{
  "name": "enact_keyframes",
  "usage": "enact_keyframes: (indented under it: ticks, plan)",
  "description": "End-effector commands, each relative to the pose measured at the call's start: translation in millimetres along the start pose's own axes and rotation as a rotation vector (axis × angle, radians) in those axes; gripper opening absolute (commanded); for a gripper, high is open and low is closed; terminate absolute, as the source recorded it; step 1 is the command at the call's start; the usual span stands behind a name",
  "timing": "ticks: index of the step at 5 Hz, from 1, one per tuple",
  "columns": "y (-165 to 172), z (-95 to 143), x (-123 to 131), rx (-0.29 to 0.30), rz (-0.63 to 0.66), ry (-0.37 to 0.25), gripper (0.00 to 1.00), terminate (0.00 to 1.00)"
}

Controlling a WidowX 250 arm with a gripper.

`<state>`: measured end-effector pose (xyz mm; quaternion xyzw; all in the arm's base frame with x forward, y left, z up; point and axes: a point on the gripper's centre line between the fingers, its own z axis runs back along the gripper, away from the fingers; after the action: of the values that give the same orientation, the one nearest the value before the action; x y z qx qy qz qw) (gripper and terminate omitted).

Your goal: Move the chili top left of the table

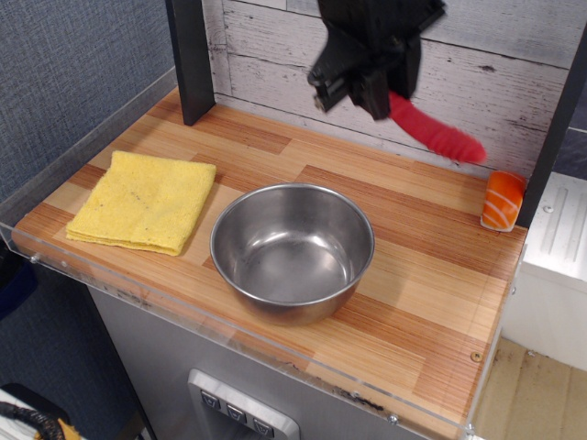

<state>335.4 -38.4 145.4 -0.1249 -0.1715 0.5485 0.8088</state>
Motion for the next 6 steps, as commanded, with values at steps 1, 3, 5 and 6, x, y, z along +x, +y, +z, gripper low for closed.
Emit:
enact_keyframes:
  ticks: [1,3,5,6]
  plan:
    - [6.7,8.9,39.2,0.008,0.230,-0.157,0.00,0.00]
    - [27.3,-19.7,82.9,0.076,0.274,-0.193,0.00,0.00]
    - [36.6,-64.1,130.7,0.120,0.322,-0.206,0.00,0.00]
    - [44.9,-82.3,142.6,0.141,0.330,-0.207,0.00,0.00]
